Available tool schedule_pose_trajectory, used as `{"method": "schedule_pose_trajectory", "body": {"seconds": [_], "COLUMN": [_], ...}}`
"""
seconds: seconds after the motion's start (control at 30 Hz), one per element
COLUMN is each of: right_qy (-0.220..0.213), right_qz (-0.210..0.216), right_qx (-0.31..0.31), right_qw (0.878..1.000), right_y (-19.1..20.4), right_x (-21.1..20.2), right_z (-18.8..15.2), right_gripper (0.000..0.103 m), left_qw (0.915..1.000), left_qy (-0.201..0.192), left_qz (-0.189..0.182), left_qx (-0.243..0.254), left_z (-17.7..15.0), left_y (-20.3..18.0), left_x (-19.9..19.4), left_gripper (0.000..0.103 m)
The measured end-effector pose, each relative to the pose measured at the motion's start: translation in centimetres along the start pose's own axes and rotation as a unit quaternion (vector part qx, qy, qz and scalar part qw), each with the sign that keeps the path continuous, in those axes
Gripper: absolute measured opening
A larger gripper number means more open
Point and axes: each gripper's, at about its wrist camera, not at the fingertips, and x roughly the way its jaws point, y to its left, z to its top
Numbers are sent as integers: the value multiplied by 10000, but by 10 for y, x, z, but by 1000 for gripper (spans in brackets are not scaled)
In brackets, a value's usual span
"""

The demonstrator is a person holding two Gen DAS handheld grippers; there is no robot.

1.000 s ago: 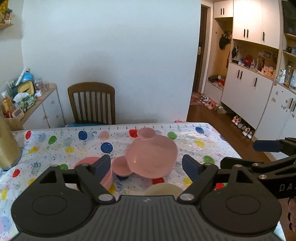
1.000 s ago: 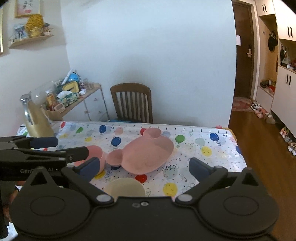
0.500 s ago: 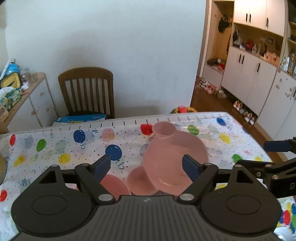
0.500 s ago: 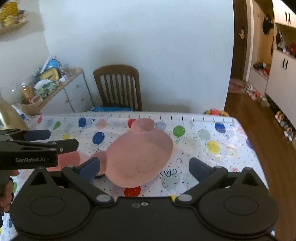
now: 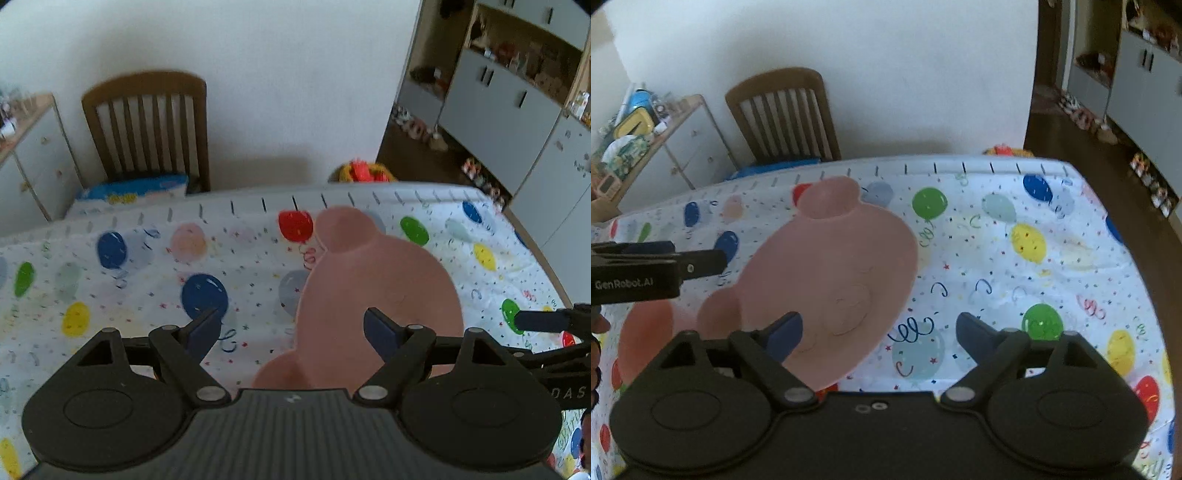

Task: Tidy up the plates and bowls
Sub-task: 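Close the left gripper on the bear plate rim while the right gripper grips it too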

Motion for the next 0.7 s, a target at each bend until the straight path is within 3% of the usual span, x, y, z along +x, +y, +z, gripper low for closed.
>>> {"method": "schedule_pose_trajectory", "body": {"seconds": [0.17,0.27,0.37,0.43,0.5,0.63,0.7], "right_qy": [232,334,412,428,452,492,508], "right_qz": [92,181,276,296,350,313,307], "right_qx": [269,461,654,719,793,852,927], "right_qw": [9993,9982,9966,9961,9952,9947,9939], "right_y": [-6,-10,-14,-15,-16,-17,-20], "right_x": [21,31,38,41,43,47,48], "right_z": [3,4,5,6,6,4,4], "right_gripper": [72,57,45,38,30,19,12], "left_qw": [9997,9996,9993,9991,9989,9981,9979], "left_qy": [210,203,261,298,324,413,420], "left_qz": [-16,-57,-200,-237,-274,-289,-302], "left_qx": [-129,-176,-185,-174,-196,-366,-400], "left_z": [7,10,13,13,12,10,10], "left_y": [3,4,1,-1,-1,2,4], "left_x": [27,36,43,48,53,60,62], "left_gripper": [84,81,62,55,38,30,18]}}
